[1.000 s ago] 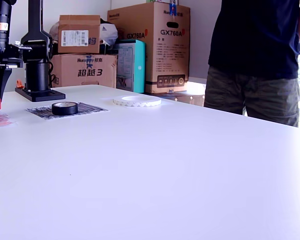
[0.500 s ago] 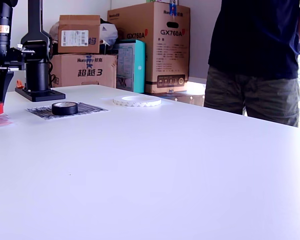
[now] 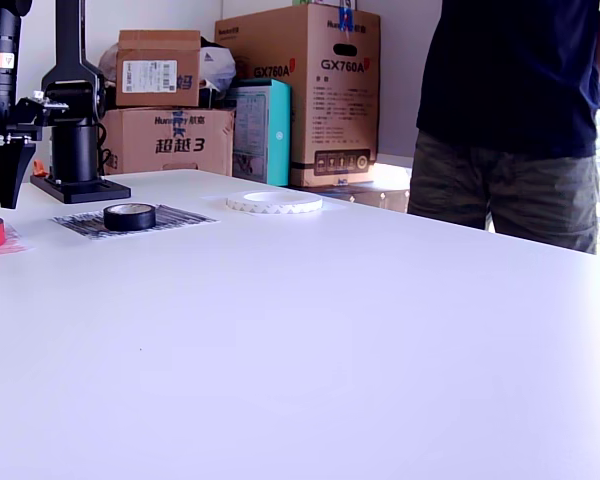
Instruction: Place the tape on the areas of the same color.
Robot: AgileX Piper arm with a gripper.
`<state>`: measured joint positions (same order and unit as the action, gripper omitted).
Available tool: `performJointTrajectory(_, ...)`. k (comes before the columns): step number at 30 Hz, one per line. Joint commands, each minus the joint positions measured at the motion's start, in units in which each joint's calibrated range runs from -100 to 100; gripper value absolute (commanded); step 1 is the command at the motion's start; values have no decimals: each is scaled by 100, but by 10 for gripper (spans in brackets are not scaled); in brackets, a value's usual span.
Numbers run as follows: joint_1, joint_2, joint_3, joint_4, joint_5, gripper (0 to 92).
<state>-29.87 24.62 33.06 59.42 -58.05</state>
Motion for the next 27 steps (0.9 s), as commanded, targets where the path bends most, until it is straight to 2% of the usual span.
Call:
performJointTrajectory(1, 60, -77, -67, 95, 42, 731)
performJointTrajectory(9, 510, -928, -21, 155, 100, 731)
performJointTrajectory(17, 1481, -1967, -76, 359, 812, 731)
performJointTrajectory(27, 2530, -3875, -58, 28, 1557, 731)
